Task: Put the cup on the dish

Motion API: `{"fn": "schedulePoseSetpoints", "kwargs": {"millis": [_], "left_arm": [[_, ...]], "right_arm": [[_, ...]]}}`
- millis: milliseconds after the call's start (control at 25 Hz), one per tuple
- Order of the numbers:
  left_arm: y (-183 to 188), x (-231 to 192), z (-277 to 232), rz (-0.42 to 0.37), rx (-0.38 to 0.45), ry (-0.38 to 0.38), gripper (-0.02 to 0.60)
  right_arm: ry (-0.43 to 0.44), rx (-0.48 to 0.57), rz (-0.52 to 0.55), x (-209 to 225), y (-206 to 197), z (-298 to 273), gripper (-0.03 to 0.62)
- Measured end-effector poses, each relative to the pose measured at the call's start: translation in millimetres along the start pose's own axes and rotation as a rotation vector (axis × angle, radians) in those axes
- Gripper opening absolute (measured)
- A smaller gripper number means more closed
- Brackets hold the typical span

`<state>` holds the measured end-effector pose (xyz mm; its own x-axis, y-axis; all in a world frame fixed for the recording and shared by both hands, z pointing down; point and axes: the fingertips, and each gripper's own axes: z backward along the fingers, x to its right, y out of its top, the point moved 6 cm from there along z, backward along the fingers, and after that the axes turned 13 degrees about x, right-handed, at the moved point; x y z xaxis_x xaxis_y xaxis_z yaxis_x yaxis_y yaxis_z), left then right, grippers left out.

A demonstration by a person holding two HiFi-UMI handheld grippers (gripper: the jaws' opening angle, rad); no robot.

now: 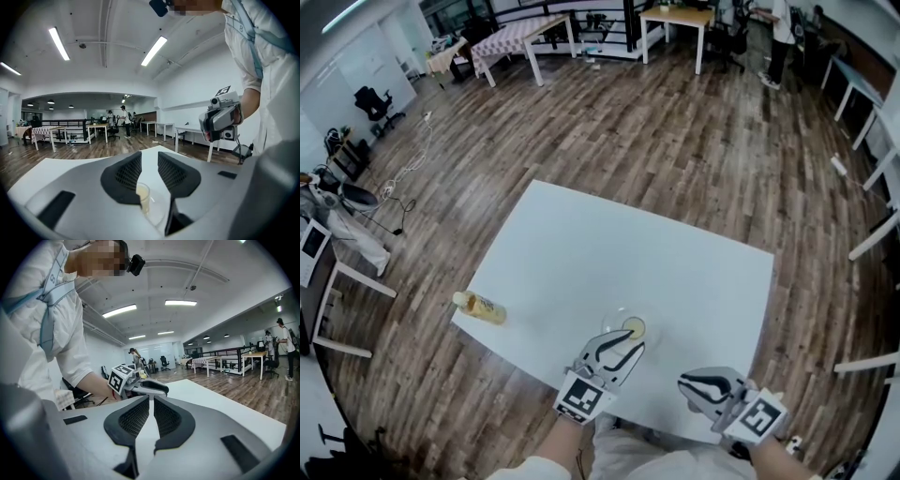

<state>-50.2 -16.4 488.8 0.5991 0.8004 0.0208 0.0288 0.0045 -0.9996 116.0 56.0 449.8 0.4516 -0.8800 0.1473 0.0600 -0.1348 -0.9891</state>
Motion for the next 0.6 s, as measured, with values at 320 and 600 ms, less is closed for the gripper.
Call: {"fn": "schedulePoseSetpoints", "kwargs": {"millis": [320,600], "left_arm": [[28,22,16,0.027,0.055,-0.056,0.000],[40,36,29,0.043,0.070,-0.080,0.000]], "right_arm": [[-0.019,0.009,0.010,-7,2,-2,0.035],[-0.032,0.031,0.036,-12,6,-2,0.035]]}}
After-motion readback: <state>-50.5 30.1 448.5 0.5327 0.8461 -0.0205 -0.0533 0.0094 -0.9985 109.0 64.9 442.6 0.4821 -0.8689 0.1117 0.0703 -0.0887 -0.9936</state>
